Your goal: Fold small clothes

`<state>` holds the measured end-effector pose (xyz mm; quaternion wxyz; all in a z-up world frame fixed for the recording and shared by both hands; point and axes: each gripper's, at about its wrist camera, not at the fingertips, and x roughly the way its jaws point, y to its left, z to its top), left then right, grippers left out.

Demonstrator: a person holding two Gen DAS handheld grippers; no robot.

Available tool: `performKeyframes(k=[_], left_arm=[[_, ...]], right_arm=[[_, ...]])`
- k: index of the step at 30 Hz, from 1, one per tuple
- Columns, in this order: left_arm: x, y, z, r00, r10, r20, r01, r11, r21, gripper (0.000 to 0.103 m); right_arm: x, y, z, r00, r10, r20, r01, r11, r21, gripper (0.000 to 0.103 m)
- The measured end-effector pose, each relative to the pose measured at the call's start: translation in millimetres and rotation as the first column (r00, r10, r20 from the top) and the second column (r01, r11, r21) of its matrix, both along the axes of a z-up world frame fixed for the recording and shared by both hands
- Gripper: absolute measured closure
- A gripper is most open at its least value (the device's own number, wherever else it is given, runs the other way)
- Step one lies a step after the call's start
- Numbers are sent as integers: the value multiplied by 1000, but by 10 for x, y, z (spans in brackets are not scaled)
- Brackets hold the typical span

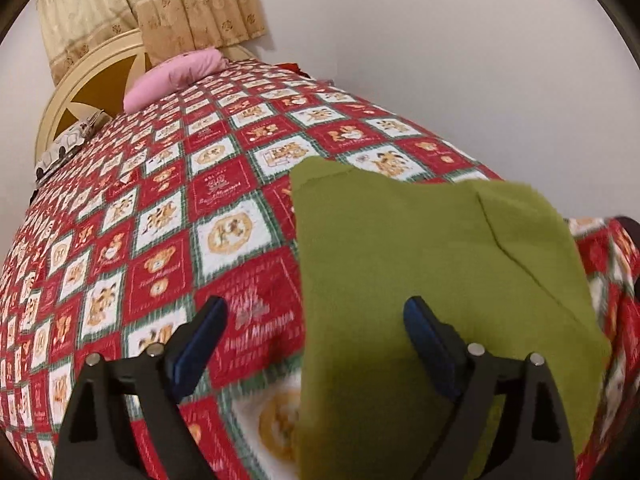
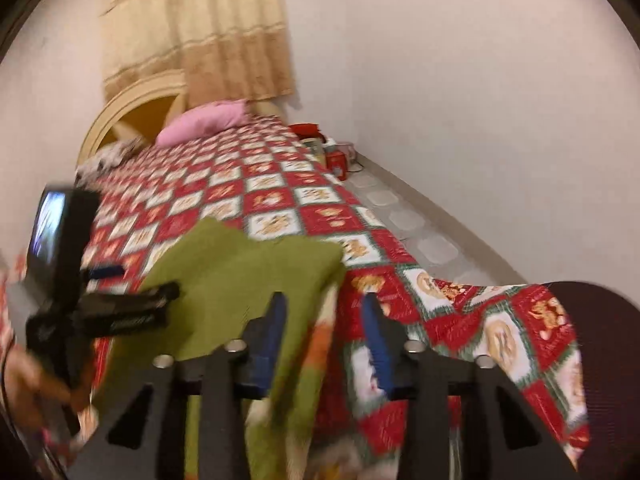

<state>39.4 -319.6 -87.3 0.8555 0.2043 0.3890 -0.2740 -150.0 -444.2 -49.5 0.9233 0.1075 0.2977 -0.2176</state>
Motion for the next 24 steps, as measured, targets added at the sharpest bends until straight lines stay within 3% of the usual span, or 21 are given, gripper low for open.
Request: performKeyframes(k=[5,10,12,14,18,22,24], left_arm=[[-183,470,-33,988,-58,-140,35,987,-157,10],[-226,748,-254,950,-96,-297,9,960,-281,10],[-217,759,-350,937,-93,-337,-11,955,-295,10],[-267,761,-341,943,-95,-318,-10,950,-312,10],[-362,673,-355,937,-130,-324,20,946,-322,10],[-464,611,-391,936,-159,-313,48,941,-335,15],[-502,585,-378,945,-153,-289,58,948,-314,24]], right_arm=[[-283,399,-63,999,52,-17,-52,999,7,67],[-426,554,-252,997,60,-50,-58,997,46,67],[-449,526,-339,997,56,-59,-50,994,93,52],[-434,478,-454,996,52,-70,-41,989,142,46],[-325,444,-675,990,55,-134,-32,986,165,46],[-299,339,-747,990,65,-123,-32,967,253,46],[-287,276,-827,990,85,-115,-41,940,339,49]])
